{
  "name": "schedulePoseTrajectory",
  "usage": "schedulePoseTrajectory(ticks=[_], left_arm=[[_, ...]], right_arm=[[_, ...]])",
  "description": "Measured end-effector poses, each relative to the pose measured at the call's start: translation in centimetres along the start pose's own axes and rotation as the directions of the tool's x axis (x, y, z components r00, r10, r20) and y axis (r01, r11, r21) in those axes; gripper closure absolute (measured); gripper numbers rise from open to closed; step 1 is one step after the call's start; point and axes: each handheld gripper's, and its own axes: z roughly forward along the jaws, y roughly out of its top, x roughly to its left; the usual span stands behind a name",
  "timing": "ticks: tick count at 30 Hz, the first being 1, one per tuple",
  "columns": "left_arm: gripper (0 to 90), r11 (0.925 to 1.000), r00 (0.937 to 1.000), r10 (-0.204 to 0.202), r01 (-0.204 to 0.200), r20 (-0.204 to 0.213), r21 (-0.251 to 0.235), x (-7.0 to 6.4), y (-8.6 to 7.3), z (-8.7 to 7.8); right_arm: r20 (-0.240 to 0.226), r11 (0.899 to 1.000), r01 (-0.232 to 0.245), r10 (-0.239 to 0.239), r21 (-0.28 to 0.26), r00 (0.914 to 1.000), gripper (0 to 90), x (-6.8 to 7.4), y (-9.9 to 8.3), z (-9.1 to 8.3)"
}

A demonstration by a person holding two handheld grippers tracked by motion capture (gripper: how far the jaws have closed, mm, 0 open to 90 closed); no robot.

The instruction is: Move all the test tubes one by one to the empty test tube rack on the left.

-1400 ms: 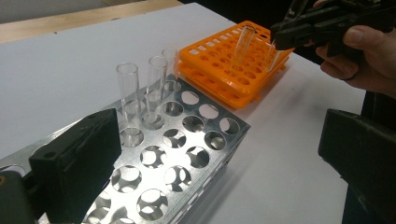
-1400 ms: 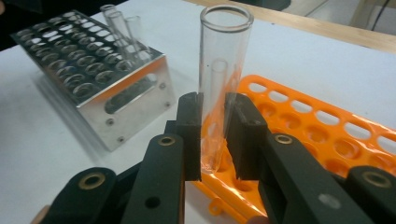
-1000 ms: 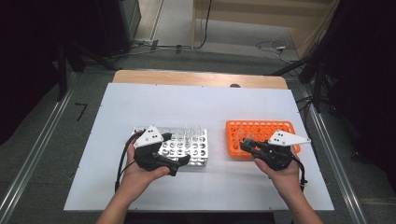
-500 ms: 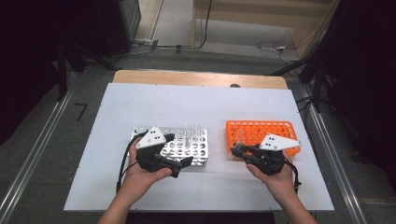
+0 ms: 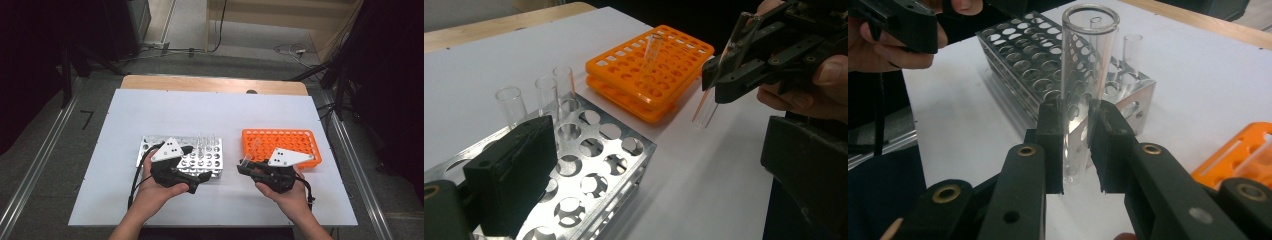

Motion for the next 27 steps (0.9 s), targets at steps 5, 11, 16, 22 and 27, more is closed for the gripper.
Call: schedulePoseTrajectory(ticks=[5,11,16,22,27], left_arm=[[4.0,0.9999,0.9999,0.011,-0.011,0.012,-0.002,-0.5,0.2,0.1],[6.2,0.9998,0.9993,0.02,-0.019,0.033,-0.008,-1.0,0.3,0.2],[17.0,0.9986,0.9979,0.037,-0.035,0.052,-0.038,-1.4,0.4,0.1],[34.9,0.997,0.9942,0.052,-0.046,0.095,-0.061,-2.0,0.5,0.2],[45.8,0.9968,0.9906,0.063,-0.057,0.121,-0.057,-2.5,0.5,0.7]], right_arm=[[-0.022,1.0,0.006,-0.006,0.005,0.9997,73.7,0.5,0.1,0.3],[-0.05,1.0,0.007,-0.006,0.011,0.9987,73.7,1.1,0.1,0.8],[-0.066,1.0,0.017,-0.016,0.022,0.9977,73.7,1.6,0.1,1.2],[-0.087,0.999,0.028,-0.026,0.032,0.9959,73.7,2.1,0.2,1.7],[-0.108,0.998,0.038,-0.034,0.04,0.9936,73.7,2.8,0.2,2.3]])
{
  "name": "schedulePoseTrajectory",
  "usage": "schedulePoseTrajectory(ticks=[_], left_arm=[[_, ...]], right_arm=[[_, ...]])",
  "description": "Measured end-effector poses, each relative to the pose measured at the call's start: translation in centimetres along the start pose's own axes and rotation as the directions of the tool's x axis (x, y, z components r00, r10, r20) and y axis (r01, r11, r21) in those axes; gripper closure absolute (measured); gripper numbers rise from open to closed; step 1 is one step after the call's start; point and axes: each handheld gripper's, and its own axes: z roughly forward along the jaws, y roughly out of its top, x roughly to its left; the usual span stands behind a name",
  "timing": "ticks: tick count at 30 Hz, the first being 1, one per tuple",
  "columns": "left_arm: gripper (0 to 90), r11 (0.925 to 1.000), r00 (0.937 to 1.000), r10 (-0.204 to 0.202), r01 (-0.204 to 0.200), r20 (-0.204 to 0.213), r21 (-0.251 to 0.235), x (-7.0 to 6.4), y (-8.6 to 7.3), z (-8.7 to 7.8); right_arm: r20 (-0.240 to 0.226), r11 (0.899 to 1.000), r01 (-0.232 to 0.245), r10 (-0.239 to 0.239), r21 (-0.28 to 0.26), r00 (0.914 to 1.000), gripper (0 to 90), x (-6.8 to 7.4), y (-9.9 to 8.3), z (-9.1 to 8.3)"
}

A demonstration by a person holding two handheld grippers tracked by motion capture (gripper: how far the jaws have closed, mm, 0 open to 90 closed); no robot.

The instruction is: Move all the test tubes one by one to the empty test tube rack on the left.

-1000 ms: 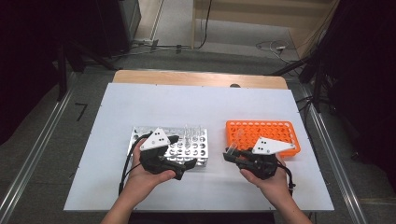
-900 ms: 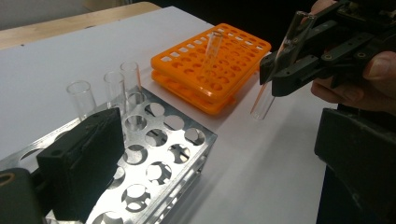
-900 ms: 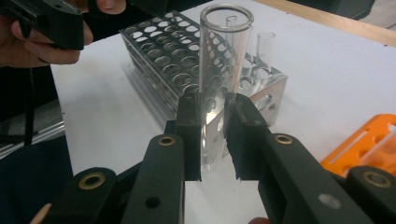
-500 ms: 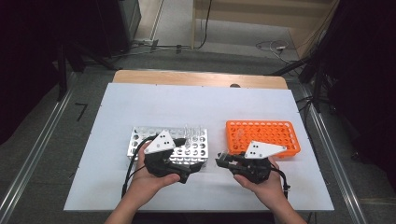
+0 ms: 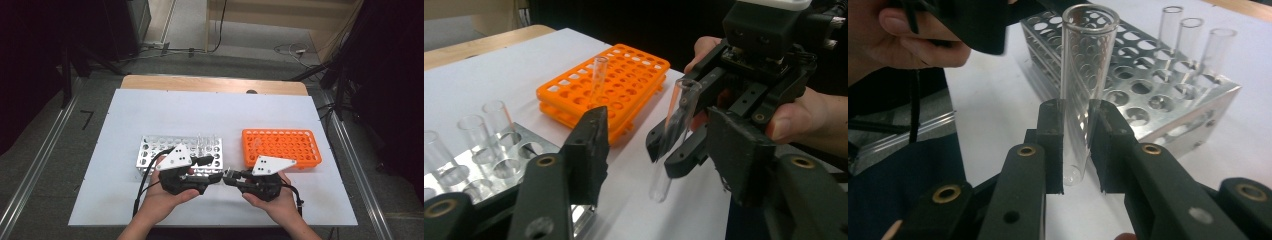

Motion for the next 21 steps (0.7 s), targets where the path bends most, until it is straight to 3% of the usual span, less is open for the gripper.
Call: schedulePoseTrajectory(ticks=[8,21], left_arm=[[58.6,0.9999,0.9991,0.01,-0.011,0.04,0.009,-0.6,-0.1,0.8],[74.3,0.9983,0.9981,0.047,-0.048,0.038,0.032,-1.2,-0.2,1.5]], right_arm=[[-0.03,1.0,0.013,-0.013,0.012,0.9995,73.7,0.9,0.2,0.8],[-0.047,1.0,0.022,-0.021,0.015,0.9987,73.7,1.3,0.2,1.0]])
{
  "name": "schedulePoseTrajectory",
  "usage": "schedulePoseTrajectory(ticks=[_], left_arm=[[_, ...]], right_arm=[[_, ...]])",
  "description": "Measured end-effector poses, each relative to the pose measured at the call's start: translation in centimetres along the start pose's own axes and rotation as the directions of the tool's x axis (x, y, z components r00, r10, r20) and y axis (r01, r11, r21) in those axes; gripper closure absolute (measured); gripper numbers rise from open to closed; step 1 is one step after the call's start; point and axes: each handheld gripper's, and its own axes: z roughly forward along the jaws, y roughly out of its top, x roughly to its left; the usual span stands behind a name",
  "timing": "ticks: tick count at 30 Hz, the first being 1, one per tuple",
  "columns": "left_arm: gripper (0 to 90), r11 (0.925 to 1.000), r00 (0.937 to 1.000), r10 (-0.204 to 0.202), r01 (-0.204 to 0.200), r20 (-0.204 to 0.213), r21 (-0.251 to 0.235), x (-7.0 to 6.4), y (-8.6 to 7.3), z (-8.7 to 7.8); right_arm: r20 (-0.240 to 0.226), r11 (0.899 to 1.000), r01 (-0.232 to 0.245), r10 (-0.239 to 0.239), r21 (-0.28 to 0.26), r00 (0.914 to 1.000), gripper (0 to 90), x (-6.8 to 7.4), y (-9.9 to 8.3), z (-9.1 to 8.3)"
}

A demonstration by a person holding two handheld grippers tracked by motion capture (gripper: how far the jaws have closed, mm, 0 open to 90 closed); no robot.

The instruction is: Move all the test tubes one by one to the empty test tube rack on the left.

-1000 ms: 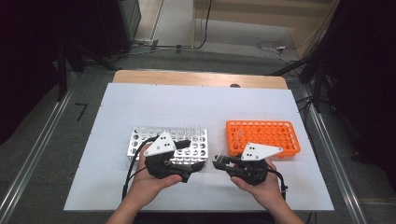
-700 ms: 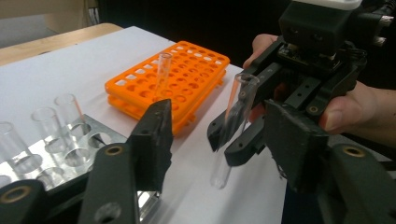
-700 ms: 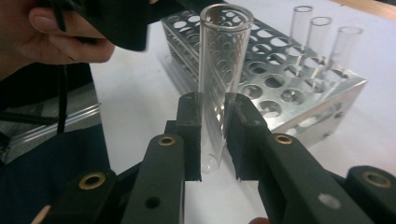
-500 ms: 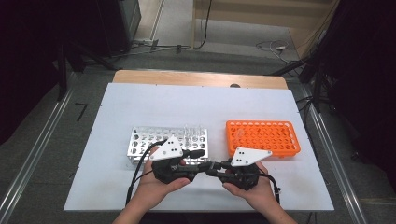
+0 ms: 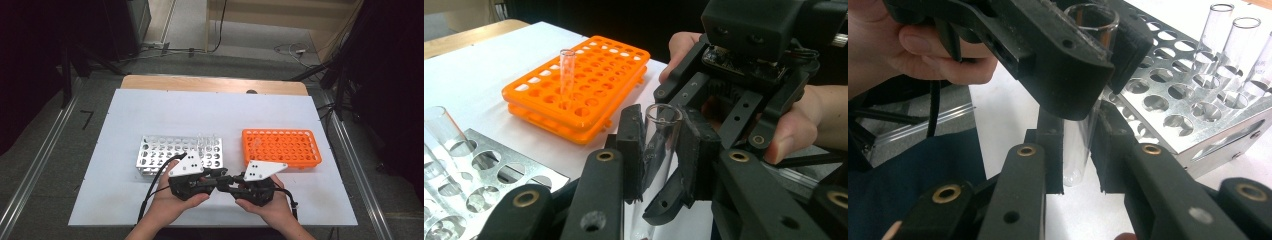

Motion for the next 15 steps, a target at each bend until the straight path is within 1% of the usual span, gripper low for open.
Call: schedulePoseTrajectory(ticks=[4,10,13,15], left_arm=[[75.7,0.9999,0.9998,0.01,-0.01,-0.018,0.002,-0.1,0.04,0.03],[76.3,1.0,0.9997,0.007,-0.007,-0.024,-0.003,0.06,0.19,-0.06],[76.3,0.9999,0.9995,0.006,-0.006,-0.031,-0.011,0.23,0.34,-0.21],[76.3,0.9999,0.9993,0.006,-0.006,-0.036,-0.014,0.38,0.4,-0.28]], right_arm=[[0.003,1.0,-0.004,0.004,0.0,1.0,73.7,-0.07,-0.02,0.01],[0.008,1.0,-0.005,0.005,-0.007,1.0,72.4,-0.12,-0.06,-0.02],[0.016,1.0,-0.009,0.009,-0.005,0.9998,66.0,-0.26,-0.13,-0.03],[0.013,1.0,-0.006,0.006,-0.008,0.9999,62.8,-0.45,-0.21,-0.08]])
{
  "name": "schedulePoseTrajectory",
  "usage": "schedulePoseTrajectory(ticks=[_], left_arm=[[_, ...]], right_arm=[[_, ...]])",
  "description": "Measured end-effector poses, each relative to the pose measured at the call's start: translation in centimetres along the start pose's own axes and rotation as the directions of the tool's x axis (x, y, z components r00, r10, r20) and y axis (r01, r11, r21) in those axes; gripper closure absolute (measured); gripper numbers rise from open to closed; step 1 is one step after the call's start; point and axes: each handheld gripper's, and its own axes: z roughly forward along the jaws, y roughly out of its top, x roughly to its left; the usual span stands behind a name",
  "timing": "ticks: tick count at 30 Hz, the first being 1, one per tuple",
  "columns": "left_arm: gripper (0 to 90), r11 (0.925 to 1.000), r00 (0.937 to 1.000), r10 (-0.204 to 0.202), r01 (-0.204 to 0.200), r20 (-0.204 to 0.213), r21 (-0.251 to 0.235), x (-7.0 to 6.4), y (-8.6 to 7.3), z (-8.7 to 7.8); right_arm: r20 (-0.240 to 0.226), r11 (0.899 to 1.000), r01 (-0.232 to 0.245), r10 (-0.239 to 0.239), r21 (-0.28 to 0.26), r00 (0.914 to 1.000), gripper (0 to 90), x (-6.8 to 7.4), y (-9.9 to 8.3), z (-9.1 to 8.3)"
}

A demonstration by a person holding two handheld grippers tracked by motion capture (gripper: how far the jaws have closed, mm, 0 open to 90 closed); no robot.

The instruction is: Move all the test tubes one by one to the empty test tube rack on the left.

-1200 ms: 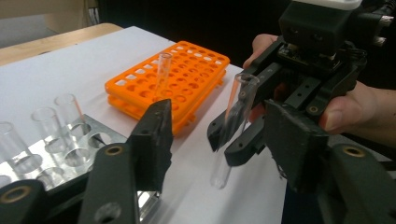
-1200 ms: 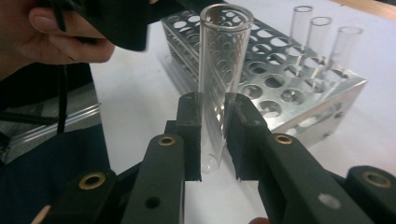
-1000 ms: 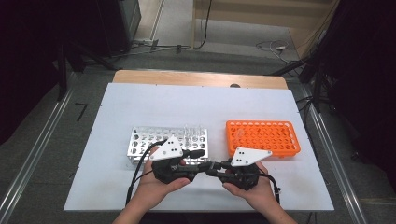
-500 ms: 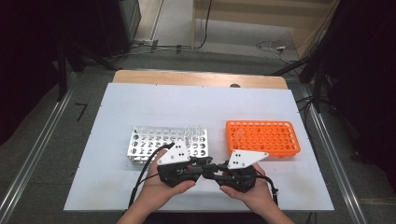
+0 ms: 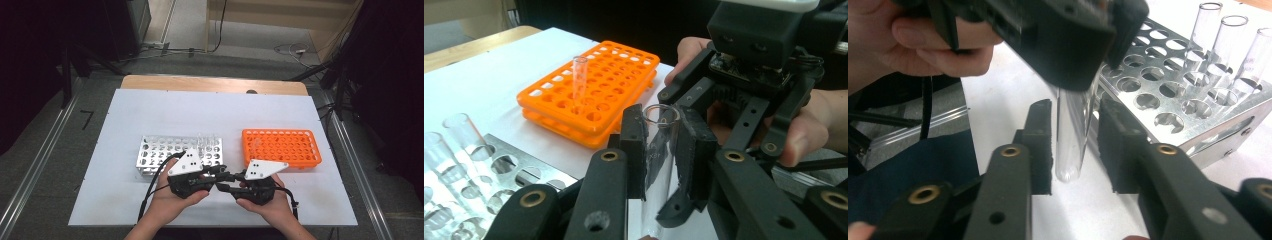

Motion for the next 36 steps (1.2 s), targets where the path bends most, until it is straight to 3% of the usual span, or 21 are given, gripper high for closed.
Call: schedulePoseTrajectory(ticks=[6,14,20,28,29,36], left_arm=[[76.3,0.9998,0.9995,-0.013,0.013,-0.028,-0.014,0.8,0.2,-0.3],[76.3,0.9994,0.9969,-0.028,0.026,-0.073,-0.025,2.4,0.5,-0.8],[76.3,0.9987,0.9926,-0.034,0.03,-0.117,-0.041,3.7,0.8,-1.5],[76.3,0.9966,0.9843,-0.052,0.041,-0.168,-0.071,5.5,1.3,-2.3],[76.3,0.9963,0.9829,-0.055,0.042,-0.176,-0.075,5.8,1.4,-2.3],[76.3,0.9962,0.9732,-0.061,0.046,-0.222,-0.073,7.4,1.7,-2.5]], right_arm=[[0.009,1.0,-0.015,0.015,0.002,0.9998,46.7,-0.7,-0.2,-0.4],[0.069,0.998,-0.054,0.055,-0.015,0.9961,28.9,-1.7,-0.5,-1.3],[0.117,0.998,-0.066,0.067,-0.011,0.9909,21.1,-2.4,-0.6,-2.2],[0.164,0.995,-0.1,0.103,-0.027,0.981,18.5,-3.3,-1.8,-4.1],[0.184,0.993,-0.113,0.117,-0.034,0.976,17.5,-3.5,-2.2,-4.8],[0.234,0.991,-0.122,0.133,-0.061,0.9631,14.9,-4.5,-3.2,-6.9]])
